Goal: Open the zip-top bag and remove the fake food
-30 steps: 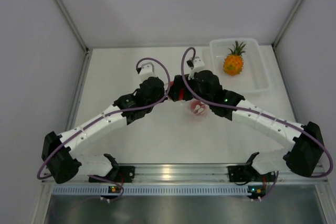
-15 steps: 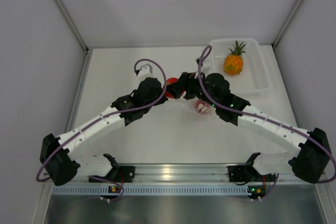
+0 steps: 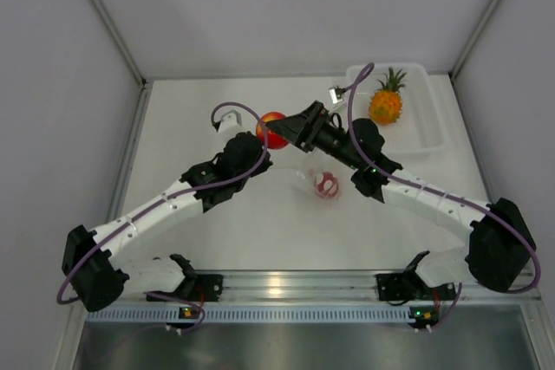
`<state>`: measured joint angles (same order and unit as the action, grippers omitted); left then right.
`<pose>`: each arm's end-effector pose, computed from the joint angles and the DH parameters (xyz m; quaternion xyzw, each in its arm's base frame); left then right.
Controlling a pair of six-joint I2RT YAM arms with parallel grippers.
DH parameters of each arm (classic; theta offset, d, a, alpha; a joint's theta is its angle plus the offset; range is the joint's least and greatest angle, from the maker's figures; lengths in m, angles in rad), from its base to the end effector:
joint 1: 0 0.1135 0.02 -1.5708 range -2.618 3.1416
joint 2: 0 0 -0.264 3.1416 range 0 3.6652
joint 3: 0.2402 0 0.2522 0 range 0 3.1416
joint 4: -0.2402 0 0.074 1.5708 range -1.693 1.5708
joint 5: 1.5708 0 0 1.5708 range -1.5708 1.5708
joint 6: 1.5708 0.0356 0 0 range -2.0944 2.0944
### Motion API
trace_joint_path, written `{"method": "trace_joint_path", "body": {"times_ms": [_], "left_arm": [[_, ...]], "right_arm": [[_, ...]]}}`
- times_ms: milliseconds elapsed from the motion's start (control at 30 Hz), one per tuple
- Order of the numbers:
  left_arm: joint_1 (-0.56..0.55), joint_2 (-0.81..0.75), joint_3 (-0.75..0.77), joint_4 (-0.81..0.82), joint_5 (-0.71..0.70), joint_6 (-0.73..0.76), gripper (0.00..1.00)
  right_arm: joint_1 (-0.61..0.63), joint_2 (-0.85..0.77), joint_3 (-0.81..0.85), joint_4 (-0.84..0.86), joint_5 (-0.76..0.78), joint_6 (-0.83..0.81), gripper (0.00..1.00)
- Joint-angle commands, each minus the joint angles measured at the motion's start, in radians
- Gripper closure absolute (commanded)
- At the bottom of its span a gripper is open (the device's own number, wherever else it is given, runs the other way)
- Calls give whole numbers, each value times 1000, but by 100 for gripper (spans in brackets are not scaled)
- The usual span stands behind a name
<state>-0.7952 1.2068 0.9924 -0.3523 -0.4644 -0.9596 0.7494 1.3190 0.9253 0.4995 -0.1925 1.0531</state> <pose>0.1986 -0.1798 0.3099 -0.1804 0.8411 -0.2312 0.4545 0.2236 0.2174 0.3421 0.0301 0.6688 0.6202 0.4089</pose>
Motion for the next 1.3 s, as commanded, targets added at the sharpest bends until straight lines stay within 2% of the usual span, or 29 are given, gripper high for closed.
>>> {"method": "trace_joint_path", "body": {"times_ms": [0,167,233,400,467,567,633,700,767,933,1000,1100,1133,1167,1267], "left_arm": [[10,-13,2,-2,-56,16,100],[10,-10,14,10,-33,-4,100],[10,-21,3,30,-16,-2,100],[14,-76,5,-39,-115,28,100],[31,-92,20,-83,-115,63,100],[111,-104,47,-105,-40,139,100],[201,-102,64,-129,30,177,100],[276,-86,95,-148,65,226,100],[319,-70,121,-165,118,263,100],[338,-47,167,-174,184,300,100],[340,-36,193,-171,204,302,100],[341,6,222,-172,268,311,100],[340,20,238,-171,280,309,100],[340,33,244,-171,293,302,100],[340,79,278,-168,345,271,100]], "right_arm": [[-16,28,56,294,-93,180,74],[-18,66,56,454,-81,300,78],[-18,65,61,443,-78,292,79],[-99,-105,50,34,7,38,78],[-207,-165,50,-172,24,-58,77],[-392,-199,37,-333,5,-160,76],[-525,-198,29,-389,-1,-243,75],[-600,-159,64,-496,28,-306,74],[-688,-100,116,-623,125,-390,74],[-774,51,234,-737,385,-517,71],[-786,153,314,-763,402,-550,69],[-797,262,383,-834,442,-591,62],[-798,279,392,-851,459,-605,49],[-798,302,400,-861,470,-607,41],[-798,307,402,-868,469,-624,25]]}}
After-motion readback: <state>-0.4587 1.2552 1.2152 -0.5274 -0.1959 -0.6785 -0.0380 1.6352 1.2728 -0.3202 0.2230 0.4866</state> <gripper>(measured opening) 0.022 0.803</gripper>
